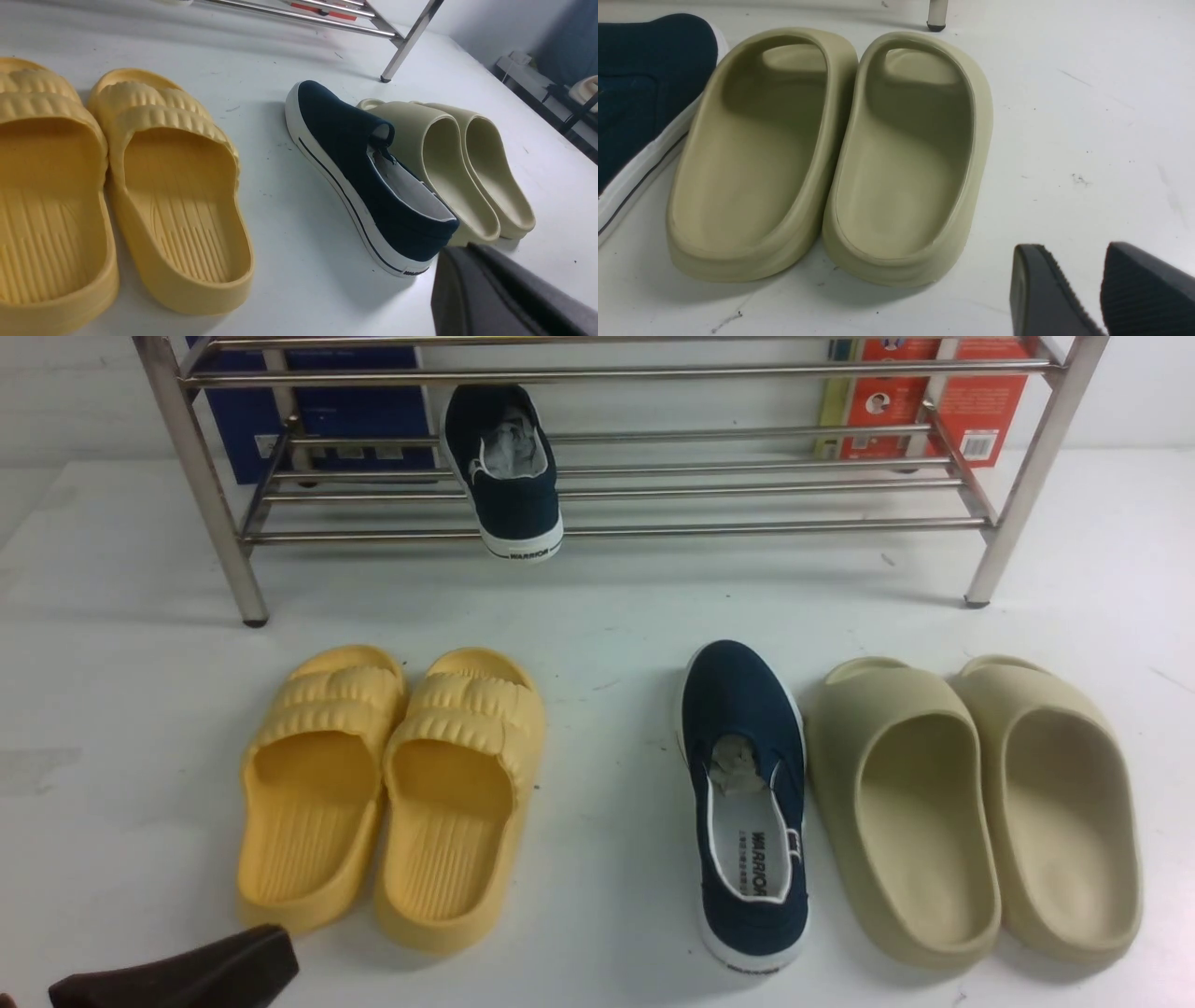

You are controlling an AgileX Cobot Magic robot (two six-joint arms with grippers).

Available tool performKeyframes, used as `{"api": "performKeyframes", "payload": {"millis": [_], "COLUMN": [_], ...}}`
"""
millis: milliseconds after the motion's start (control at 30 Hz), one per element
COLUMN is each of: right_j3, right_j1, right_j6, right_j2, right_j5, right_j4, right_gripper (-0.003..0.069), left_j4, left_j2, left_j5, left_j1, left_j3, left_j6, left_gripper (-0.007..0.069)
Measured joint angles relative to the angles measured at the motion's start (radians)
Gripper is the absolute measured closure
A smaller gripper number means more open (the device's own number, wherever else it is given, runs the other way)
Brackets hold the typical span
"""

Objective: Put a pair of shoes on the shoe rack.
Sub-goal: Use the right arm to grab the shoe closest to it

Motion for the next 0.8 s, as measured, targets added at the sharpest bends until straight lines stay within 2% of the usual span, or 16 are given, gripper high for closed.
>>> {"api": "performKeyframes", "payload": {"millis": [100, 200, 233, 267, 400, 467, 500, 600, 667, 700, 733, 800], "right_j3": [0.007, 0.010, 0.010, 0.010, -0.007, -0.097, -0.108, -0.369, -0.509, -0.509, -0.608, -0.660], "right_j1": [0.000, 0.000, 0.000, 0.000, 0.001, 0.017, 0.017, 0.052, 0.059, 0.058, 0.059, 0.059], "right_j6": [0.059, 0.210, 0.219, 0.270, 0.325, 0.315, 0.311, 0.161, 0.068, 0.068, 0.007, -0.021], "right_j2": [0.000, 0.000, 0.000, 0.000, 0.000, 0.033, 0.039, 0.248, 0.389, 0.405, 0.543, 0.626], "right_j5": [-0.051, -0.179, -0.186, -0.232, -0.245, -0.097, -0.080, 0.303, 0.503, 0.503, 0.625, 0.669], "right_j4": [0.060, 0.261, 0.272, 0.340, 0.431, 0.450, 0.450, 0.431, 0.408, 0.406, 0.378, 0.357], "right_gripper": [0.0419, 0.0419, 0.0419, 0.0419, 0.0421, 0.0446, 0.0446, 0.0522, 0.0560, 0.0564, 0.0599, 0.0619], "left_j4": [0.001, 0.001, 0.001, 0.001, 0.001, 0.001, 0.001, 0.001, 0.001, 0.001, 0.001, 0.001], "left_j2": [0.000, 0.000, 0.000, 0.000, 0.000, 0.000, 0.000, 0.000, 0.000, 0.000, 0.000, 0.000], "left_j5": [0.000, 0.000, 0.000, 0.000, 0.000, 0.000, 0.000, 0.000, 0.000, 0.000, 0.000, 0.000], "left_j1": [0.000, 0.000, 0.000, 0.000, 0.000, 0.000, 0.000, 0.000, 0.000, 0.000, 0.000, 0.000], "left_j3": [0.000, 0.000, 0.000, 0.000, 0.000, 0.000, 0.000, 0.000, 0.000, 0.000, 0.000, 0.000], "left_j6": [0.000, 0.000, 0.000, 0.000, 0.000, 0.000, 0.000, 0.000, 0.000, 0.000, 0.000, 0.000], "left_gripper": [0.0638, 0.0638, 0.0638, 0.0638, 0.0638, 0.0638, 0.0638, 0.0638, 0.0638, 0.0638, 0.0638, 0.0638]}}
